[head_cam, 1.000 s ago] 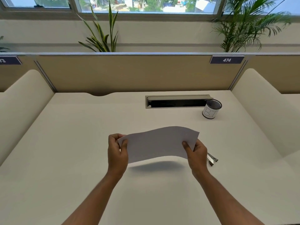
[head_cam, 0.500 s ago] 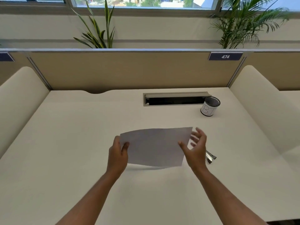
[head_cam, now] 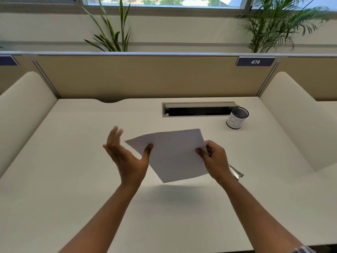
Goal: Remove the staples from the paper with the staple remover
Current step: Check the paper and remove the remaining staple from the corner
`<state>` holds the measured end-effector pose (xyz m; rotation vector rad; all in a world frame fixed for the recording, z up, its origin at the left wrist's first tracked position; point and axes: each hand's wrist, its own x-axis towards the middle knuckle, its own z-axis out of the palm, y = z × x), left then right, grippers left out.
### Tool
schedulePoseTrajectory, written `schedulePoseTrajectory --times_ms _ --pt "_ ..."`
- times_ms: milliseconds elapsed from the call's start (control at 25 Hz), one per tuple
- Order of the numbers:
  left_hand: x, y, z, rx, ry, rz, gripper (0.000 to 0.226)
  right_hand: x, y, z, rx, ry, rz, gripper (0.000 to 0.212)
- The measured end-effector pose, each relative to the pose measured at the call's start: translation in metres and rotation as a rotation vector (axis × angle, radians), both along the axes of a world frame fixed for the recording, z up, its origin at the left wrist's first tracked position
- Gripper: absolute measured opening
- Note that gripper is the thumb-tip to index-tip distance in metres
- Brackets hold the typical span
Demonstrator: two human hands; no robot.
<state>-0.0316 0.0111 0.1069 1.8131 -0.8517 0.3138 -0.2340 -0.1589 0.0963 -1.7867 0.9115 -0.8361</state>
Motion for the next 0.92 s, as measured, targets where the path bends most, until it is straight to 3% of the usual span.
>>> schedulePoseTrajectory --times_ms 80,160,240,320,440,640,920 --pt "-0.001 0.008 -0.013 -0.047 0.379 -0.159 0.093 -0.005 0.005 -0.006 0.165 -0.145 0.001 0.012" --pt "-0.004 0.005 -0.019 0.02 0.676 -0.419 0.058 -0.004 0.012 -0.009 0.25 -0.235 0.01 0.013" --pt "-0.01 -0.001 -0.017 0.07 0.666 -0.386 0.022 -0.002 0.016 -0.011 0.248 -0.264 -0.003 0.018" --pt "-0.018 -0.005 -0.013 0.041 0.624 -0.279 0.013 0.0 0.019 -0.012 0.237 -0.282 -0.033 0.023" --pt "-0.029 -0.002 -0.018 0.002 0.593 -0.269 0.017 0.001 0.025 -0.025 0.23 -0.242 -0.083 0.027" --pt "-0.037 0.003 -0.054 0.127 0.649 -0.275 0.026 -0.001 0.033 -0.058 0.207 0.069 -0.108 0.015" --pt "-0.04 -0.003 -0.06 0.222 0.688 -0.268 0.022 0.0 0.03 -0.064 0.238 0.122 -0.127 0.012"
